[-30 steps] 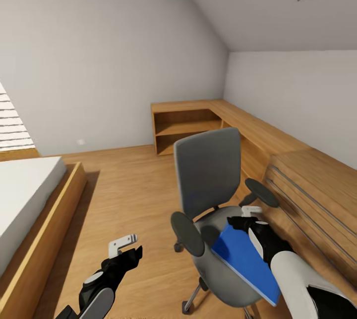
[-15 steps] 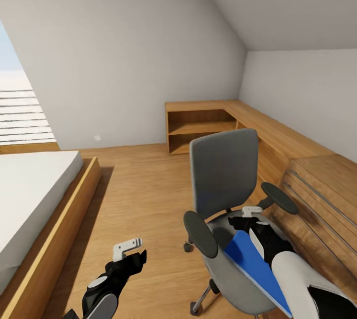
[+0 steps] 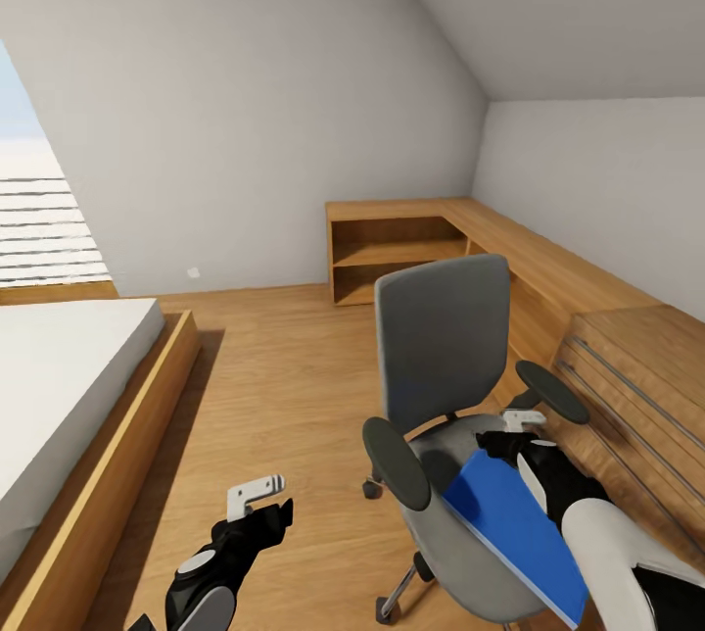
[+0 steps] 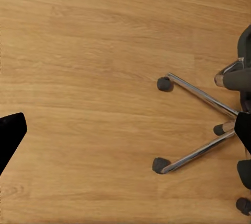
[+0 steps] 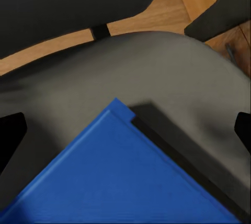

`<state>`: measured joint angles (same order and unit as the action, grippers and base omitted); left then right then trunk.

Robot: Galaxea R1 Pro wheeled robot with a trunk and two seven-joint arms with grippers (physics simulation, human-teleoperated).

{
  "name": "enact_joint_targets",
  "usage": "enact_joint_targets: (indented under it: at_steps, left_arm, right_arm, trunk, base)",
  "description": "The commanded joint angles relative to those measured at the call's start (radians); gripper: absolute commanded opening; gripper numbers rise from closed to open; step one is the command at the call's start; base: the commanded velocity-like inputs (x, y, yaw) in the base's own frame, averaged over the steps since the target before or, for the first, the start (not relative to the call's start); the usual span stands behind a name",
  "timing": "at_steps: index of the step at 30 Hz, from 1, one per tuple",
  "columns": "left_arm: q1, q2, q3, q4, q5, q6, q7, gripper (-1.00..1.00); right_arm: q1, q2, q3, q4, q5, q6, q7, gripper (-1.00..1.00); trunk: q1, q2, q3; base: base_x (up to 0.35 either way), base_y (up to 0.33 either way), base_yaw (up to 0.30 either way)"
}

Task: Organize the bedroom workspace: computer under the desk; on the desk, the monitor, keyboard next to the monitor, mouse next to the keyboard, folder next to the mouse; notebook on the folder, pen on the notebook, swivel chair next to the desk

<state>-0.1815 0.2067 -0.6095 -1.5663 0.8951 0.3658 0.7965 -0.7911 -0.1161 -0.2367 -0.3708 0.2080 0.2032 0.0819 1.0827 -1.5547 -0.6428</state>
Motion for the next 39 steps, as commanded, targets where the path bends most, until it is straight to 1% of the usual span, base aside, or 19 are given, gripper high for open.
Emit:
enact_joint_targets:
  at_steps: [1, 7, 20, 23, 25, 29, 31, 39]
  left_arm:
    - [-0.001, 0.001, -0.002, -0.001, 0.005, 0.003, 0.007, 1.00]
    - [-0.001, 0.002, 0.002, -0.001, 0.005, 0.005, 0.007, 1.00]
    - [-0.001, 0.002, 0.002, -0.003, 0.005, 0.004, 0.007, 1.00]
    - [-0.001, 0.001, 0.008, -0.007, 0.005, 0.003, 0.007, 1.00]
    - [-0.001, -0.001, 0.020, -0.008, 0.006, 0.003, 0.008, 1.00]
    - [-0.001, -0.004, 0.049, -0.009, 0.008, 0.002, 0.009, 1.00]
    - [-0.001, -0.005, 0.055, -0.009, 0.008, 0.002, 0.009, 1.00]
    - [-0.002, -0.007, 0.056, -0.009, 0.007, 0.002, 0.009, 1.00]
  right_arm:
    - [0.000, 0.000, -0.008, 0.000, 0.010, 0.006, 0.008, 1.00]
    - [0.000, -0.004, -0.009, 0.046, 0.010, 0.009, 0.007, 1.00]
    - [0.000, -0.008, -0.009, 0.052, 0.010, 0.013, 0.006, 1.00]
    - [0.000, -0.007, -0.009, 0.053, 0.010, 0.013, 0.007, 1.00]
    - [0.000, -0.007, -0.009, 0.053, 0.010, 0.012, 0.007, 1.00]
    - [0.000, -0.007, -0.009, 0.053, 0.010, 0.011, 0.007, 1.00]
    - [0.000, -0.007, -0.008, 0.053, 0.010, 0.010, 0.008, 1.00]
    - [0.000, -0.005, -0.007, 0.052, 0.010, 0.005, 0.008, 1.00]
  trunk:
    - [0.000, -0.001, -0.001]
    - [0.000, -0.001, -0.001]
    - [0.000, -0.001, -0.001]
    - [0.000, -0.001, -0.001]
    - [0.000, -0.001, -0.001]
    - [0.015, -0.029, -0.013]
    - [0.023, -0.043, -0.020]
    - [0.054, -0.099, -0.045]
  base:
    - [0.000, 0.000, 0.000]
    - [0.145, -0.024, 0.000]
    - [0.106, -0.007, 0.000]
    - [0.026, 0.000, 0.000]
    - [0.008, 0.000, 0.000]
    - [0.003, 0.000, 0.000]
    - [0.001, 0.000, 0.000]
    - [0.000, 0.000, 0.000]
